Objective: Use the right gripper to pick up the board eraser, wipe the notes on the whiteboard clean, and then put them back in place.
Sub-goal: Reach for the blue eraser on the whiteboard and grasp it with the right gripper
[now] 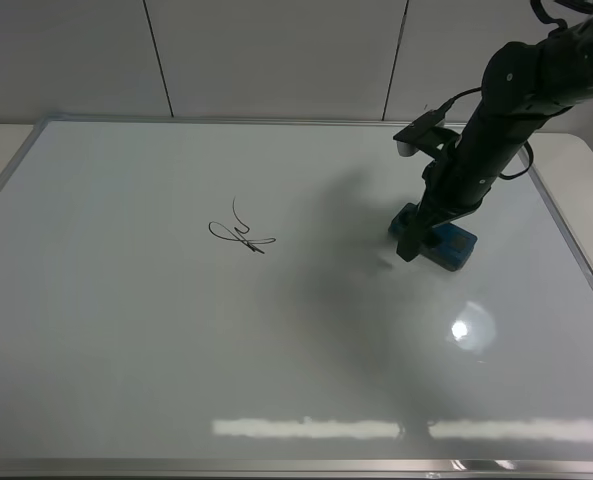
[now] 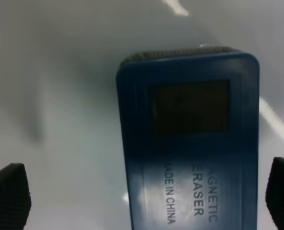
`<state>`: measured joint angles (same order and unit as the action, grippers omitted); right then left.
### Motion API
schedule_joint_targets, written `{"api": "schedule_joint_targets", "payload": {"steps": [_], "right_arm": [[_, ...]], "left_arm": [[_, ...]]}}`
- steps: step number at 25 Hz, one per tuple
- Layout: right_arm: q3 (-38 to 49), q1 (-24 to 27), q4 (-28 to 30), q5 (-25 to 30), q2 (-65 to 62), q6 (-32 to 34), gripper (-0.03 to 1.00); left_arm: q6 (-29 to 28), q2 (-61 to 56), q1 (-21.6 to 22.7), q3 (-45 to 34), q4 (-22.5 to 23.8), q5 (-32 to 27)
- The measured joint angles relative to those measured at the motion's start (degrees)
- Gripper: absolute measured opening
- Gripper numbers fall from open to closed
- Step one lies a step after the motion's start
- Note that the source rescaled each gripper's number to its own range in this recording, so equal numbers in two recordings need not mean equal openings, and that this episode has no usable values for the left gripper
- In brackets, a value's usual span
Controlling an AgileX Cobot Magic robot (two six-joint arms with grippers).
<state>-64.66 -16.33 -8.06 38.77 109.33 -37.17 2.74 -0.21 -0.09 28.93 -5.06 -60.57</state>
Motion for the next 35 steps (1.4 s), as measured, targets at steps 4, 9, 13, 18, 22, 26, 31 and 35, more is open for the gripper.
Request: {"api": "schedule_joint_targets", "payload": {"steps": [4, 9, 13, 18, 22, 26, 31, 35], "right_arm": [[0.1, 0.0, 0.6, -1.5, 0.3, 1.3, 0.96], [0.1, 0.0, 0.9, -1.7, 2.2, 1.7, 0.96], [0.1, 0.0, 0.3, -1.8, 3.2, 1.7, 0.96], [0.1, 0.0, -0.6, -1.9, 3.3, 1.3, 0.96], [0.1, 0.0, -0.7, -1.9, 3.3, 1.2, 0.95], [0.1, 0.0, -1.3, -1.9, 3.3, 1.2, 0.86], [0.1, 0.0, -1.7, -1.9, 3.3, 1.3, 0.43], [0.1, 0.0, -3.9, -1.7, 2.1, 1.3, 0.01]], "left_arm": [[0.0, 0.0, 0.0, 0.0, 0.0, 0.0], [0.0, 0.0, 0.0, 0.0, 0.0, 0.0], [0.0, 0.0, 0.0, 0.0, 0.0, 0.0], [0.0, 0.0, 0.0, 0.0, 0.0, 0.0], [0.0, 0.0, 0.0, 0.0, 0.0, 0.0], [0.0, 0.0, 0.0, 0.0, 0.0, 0.0], [0.0, 0.0, 0.0, 0.0, 0.0, 0.0], [0.0, 0.0, 0.0, 0.0, 0.0, 0.0]]}}
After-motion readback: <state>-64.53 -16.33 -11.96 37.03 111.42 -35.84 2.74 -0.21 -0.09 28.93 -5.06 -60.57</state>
